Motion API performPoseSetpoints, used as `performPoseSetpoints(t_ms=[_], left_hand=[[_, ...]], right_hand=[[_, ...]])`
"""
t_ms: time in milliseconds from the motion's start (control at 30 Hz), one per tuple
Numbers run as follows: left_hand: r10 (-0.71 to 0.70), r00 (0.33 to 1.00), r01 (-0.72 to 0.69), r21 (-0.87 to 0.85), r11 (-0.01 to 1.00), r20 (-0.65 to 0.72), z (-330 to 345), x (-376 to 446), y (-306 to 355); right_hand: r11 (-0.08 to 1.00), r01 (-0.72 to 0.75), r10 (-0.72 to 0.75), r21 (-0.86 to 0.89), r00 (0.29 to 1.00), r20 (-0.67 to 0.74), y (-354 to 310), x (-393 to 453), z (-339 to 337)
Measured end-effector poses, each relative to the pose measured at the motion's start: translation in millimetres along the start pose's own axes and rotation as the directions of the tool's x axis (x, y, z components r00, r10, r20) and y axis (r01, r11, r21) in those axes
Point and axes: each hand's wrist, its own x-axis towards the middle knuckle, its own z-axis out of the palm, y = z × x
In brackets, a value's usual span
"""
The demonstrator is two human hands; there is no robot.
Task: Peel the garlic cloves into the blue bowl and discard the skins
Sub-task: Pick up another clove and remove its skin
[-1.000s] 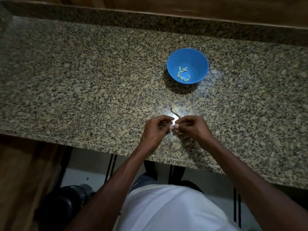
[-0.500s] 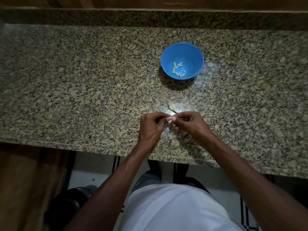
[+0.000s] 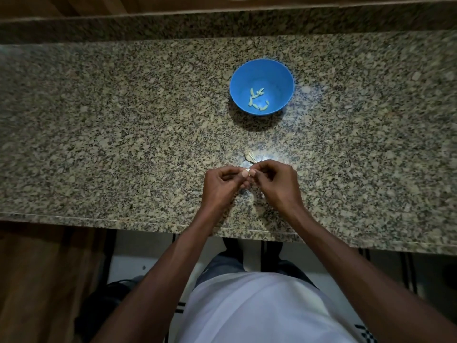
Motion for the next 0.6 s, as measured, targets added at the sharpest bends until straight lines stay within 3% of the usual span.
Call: performPoseSetpoints(t_ms=[100,167,233,367,500,600], left_hand=[[0.022,1.0,-0.022,-0.003,1.0,0.006,-2,0,-3],[0.04,0.999,-0.041,0.035,0.999,0.019,-5,-1,-6],[0.053,0.998,-0.055,0.057,0.997,0.033,-7,-2,-7],[0.122,0.992,-0.128,0.168,0.977,0.046,-10,1,-5],[0.252,0.962,-0.273,0.303,0.913,0.108,-15,3,-2],[0.3,0.942,-0.333,0.336,0.881,0.147,-17,3,-1]], right_hand=[[0.887,-0.281,0.257,0.366,0.96,0.113,-2,-3,-1],[0.767,-0.426,0.35,0.48,0.904,0.244,-3,-1,-6],[0.763,-0.458,0.348,0.457,0.886,0.308,-5,1,-12],[0.825,-0.408,0.315,0.391,0.907,0.281,-10,4,-15],[0.652,-0.596,0.389,0.469,0.793,0.468,-10,8,-18],[0.619,-0.628,0.402,0.472,0.769,0.497,-10,10,-20]])
